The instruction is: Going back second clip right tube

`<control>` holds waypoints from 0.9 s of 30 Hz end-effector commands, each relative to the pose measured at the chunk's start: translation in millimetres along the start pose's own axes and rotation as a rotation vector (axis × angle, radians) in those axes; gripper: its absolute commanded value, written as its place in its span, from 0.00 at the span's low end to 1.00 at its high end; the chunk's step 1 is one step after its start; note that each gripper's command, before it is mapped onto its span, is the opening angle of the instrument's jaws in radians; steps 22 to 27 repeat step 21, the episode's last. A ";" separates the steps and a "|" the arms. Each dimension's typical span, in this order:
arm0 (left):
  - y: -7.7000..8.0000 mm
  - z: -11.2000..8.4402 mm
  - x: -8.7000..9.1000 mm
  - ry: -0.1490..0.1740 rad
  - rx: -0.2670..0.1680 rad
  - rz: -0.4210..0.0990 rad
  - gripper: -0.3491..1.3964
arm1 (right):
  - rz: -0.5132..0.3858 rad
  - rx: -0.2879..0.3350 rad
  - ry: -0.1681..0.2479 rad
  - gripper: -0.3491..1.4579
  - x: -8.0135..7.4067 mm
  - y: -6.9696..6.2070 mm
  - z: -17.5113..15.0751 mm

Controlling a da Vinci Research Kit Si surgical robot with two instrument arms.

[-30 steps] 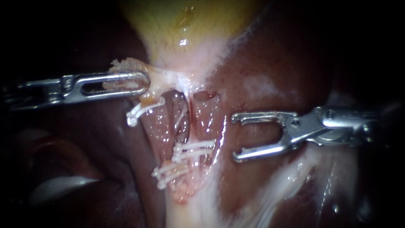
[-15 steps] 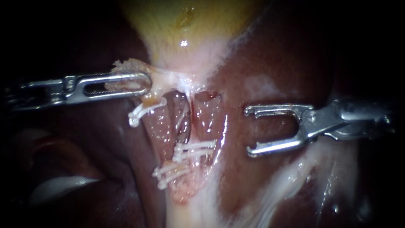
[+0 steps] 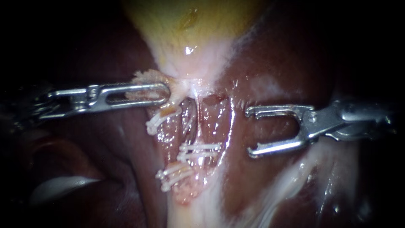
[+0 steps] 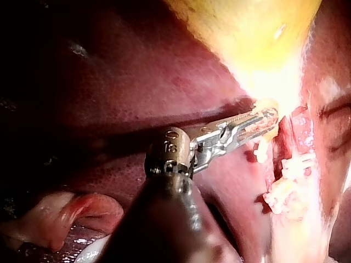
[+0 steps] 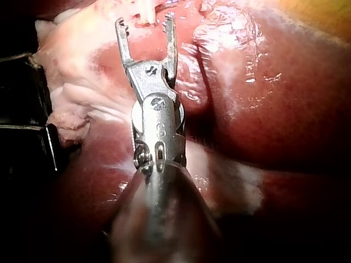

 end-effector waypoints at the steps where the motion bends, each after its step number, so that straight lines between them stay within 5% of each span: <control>1: 0.1 0.5 0.2 0.003 0.000 0.001 0.00 | 0.000 0.000 0.000 0.47 0.0 0.0 0.0; 27: -0.2 1.8 0.6 0.013 0.011 -0.008 0.00 | 0.000 0.000 0.000 0.47 0.1 0.0 -0.1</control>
